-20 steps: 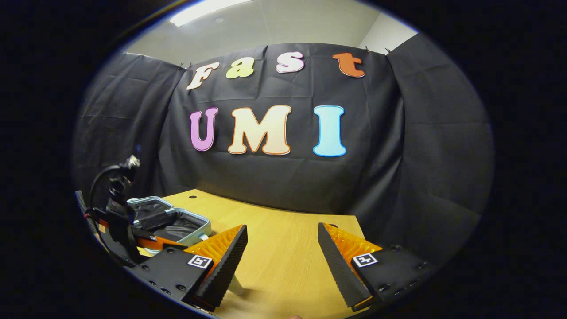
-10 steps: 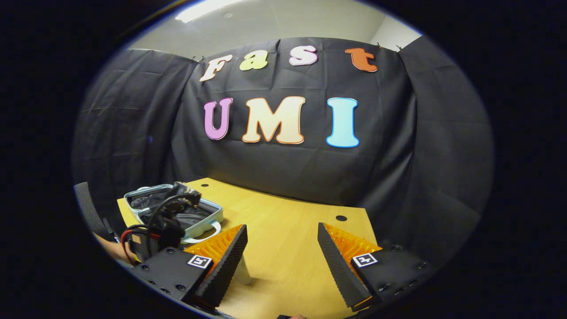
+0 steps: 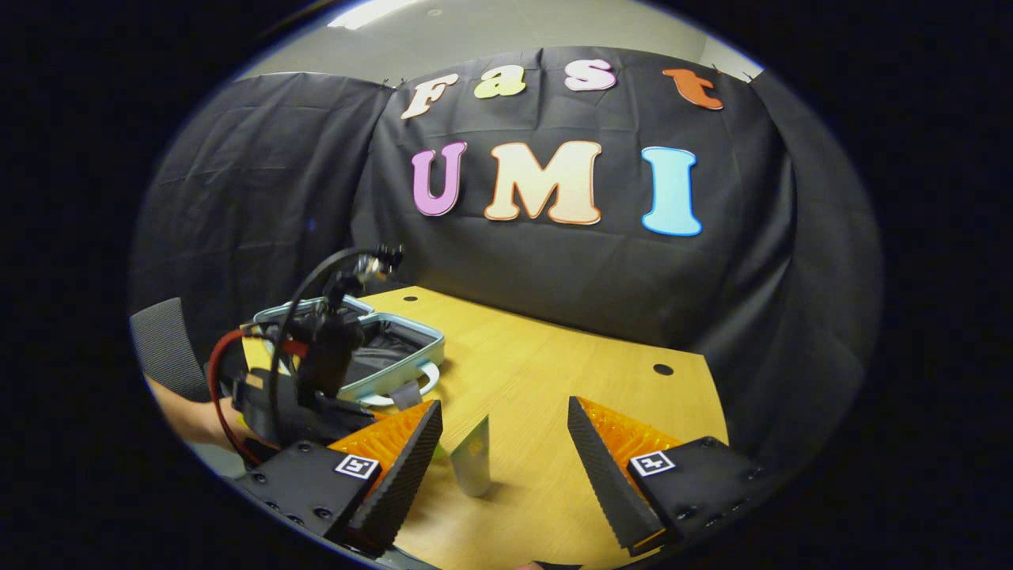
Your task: First open the suitcase, pack the skin care products into it, and then close the suitcase.
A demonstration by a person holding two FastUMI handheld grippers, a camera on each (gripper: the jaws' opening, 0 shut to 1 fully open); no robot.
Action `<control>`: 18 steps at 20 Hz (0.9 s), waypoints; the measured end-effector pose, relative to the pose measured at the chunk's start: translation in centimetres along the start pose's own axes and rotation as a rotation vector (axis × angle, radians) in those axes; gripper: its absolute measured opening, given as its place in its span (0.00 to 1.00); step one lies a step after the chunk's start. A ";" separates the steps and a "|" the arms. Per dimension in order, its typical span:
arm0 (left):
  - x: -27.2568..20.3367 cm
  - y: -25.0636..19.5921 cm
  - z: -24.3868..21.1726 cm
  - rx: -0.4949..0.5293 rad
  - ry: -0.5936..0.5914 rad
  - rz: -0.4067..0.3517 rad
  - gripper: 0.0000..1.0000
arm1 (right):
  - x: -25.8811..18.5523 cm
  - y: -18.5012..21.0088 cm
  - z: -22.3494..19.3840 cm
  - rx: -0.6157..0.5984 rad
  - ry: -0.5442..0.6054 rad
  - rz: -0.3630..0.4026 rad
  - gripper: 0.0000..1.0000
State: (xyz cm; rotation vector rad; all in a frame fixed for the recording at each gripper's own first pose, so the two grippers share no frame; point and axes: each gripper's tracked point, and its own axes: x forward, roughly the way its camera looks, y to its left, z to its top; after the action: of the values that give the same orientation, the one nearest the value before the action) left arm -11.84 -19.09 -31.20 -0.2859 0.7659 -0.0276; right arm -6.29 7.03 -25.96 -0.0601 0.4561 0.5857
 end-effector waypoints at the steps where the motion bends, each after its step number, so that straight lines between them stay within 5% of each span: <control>1: -0.8 0.1 0.7 0.004 -0.011 0.007 0.10 | 0.4 0.6 -0.6 -0.006 0.011 0.014 0.99; 13: -11.2 2.5 5.6 0.043 -0.050 0.154 0.10 | 5.2 3.6 -11.6 0.039 0.165 0.089 0.98; 17: -13.2 4.7 4.9 -0.006 -0.043 0.215 0.10 | 6.1 3.8 -12.4 0.050 0.176 0.091 0.78; 18: -13.7 5.3 4.8 -0.015 -0.042 0.234 0.10 | 6.3 4.0 -12.4 0.068 0.174 0.105 0.58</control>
State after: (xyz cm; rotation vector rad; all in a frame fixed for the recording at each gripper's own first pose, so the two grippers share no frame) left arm -18.82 -11.04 -20.04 -0.2087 0.7540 0.2045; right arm -8.83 11.37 -39.55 -0.0224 0.6505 0.6708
